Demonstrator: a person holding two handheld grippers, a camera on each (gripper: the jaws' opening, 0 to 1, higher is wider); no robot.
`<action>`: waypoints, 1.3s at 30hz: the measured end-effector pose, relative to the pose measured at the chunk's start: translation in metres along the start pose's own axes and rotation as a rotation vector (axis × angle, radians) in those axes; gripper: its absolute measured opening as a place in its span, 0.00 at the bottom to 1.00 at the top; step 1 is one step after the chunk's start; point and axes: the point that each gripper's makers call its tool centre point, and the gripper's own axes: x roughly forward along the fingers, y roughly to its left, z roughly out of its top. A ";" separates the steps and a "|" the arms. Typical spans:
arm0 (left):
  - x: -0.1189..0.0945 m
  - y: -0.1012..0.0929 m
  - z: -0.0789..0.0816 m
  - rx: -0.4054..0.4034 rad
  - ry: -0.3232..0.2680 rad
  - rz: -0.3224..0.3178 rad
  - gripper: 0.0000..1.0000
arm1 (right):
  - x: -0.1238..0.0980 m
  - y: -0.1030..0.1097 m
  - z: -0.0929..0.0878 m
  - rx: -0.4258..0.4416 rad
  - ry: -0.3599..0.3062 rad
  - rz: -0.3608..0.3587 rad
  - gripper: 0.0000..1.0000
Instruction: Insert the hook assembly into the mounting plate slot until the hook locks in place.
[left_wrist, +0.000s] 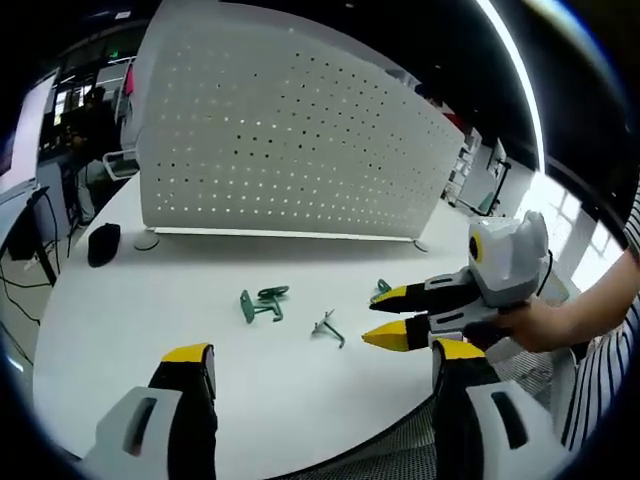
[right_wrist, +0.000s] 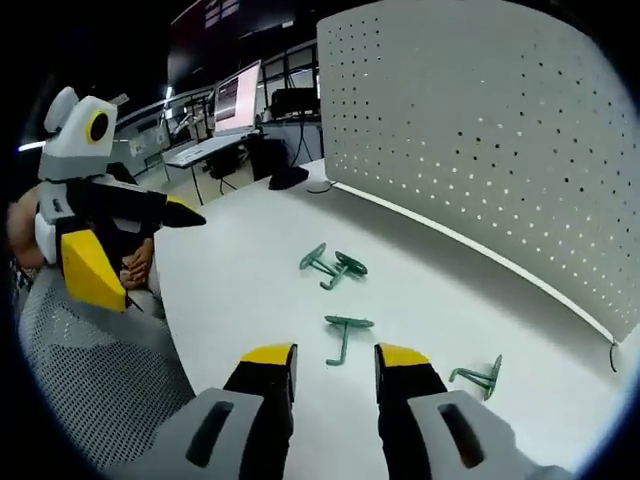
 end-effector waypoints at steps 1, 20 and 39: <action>0.000 0.000 0.000 -0.001 0.001 0.000 0.91 | 0.003 0.000 0.000 0.003 0.006 -0.002 0.25; -0.001 -0.003 0.004 -0.004 -0.022 -0.015 0.88 | 0.038 -0.004 -0.023 0.018 0.160 -0.035 0.15; -0.002 -0.004 0.004 -0.013 -0.026 -0.024 0.86 | 0.043 -0.013 -0.029 -0.019 0.171 -0.085 0.02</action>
